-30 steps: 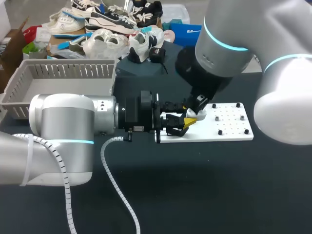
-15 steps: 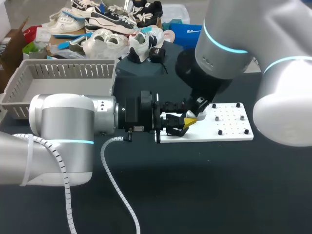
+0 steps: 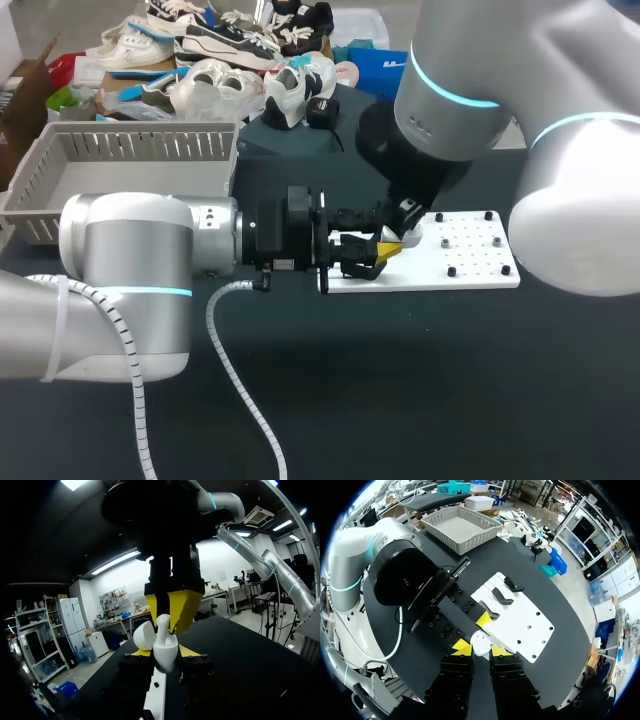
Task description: Pick up each earbud case from the left stands, insert the matching earbuds, close the lid, and place the case in the box.
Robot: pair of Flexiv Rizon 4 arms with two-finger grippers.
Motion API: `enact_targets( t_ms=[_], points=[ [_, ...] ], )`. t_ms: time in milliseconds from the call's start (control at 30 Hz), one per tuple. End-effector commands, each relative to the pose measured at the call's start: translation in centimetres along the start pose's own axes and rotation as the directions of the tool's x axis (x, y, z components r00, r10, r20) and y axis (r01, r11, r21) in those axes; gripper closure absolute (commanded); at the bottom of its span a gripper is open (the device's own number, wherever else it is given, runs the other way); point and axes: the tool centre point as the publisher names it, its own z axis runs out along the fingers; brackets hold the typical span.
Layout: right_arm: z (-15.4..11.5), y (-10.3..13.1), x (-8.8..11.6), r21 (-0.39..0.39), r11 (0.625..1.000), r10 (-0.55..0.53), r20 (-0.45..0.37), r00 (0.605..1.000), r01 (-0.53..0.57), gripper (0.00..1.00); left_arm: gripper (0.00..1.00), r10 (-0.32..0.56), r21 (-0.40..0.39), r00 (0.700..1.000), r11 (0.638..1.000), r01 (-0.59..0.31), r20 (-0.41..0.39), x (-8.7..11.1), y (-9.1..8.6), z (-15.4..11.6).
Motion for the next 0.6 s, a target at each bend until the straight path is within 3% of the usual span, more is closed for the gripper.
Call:
enact_targets(
  t_ms=[33,133,233,600],
  points=[
    [0.14,0.08,-0.23,0.0,1.0,0.002,-0.007,1.0,-0.002,0.85,1.0,0.002,-0.004,1.0,1.0,-0.002,0.003,-0.11,-0.07,0.1],
    [0.07,0.06,-0.2,-0.001,1.0,0.005,-0.006,1.0,-0.005,0.73,1.0,0.002,-0.004,1.0,1.0,-0.002,0.003,-0.11,-0.07,0.1],
    [0.03,0.07,-0.18,-0.002,1.0,0.006,-0.004,1.0,-0.006,0.69,1.0,0.002,-0.004,1.0,1.0,-0.002,0.003,-0.11,-0.07,0.1],
    [-0.44,0.17,-0.02,0.002,1.0,0.007,0.002,1.0,-0.007,0.68,1.0,0.002,-0.004,1.0,1.0,-0.002,0.003,-0.11,-0.07,0.1]
  ],
)
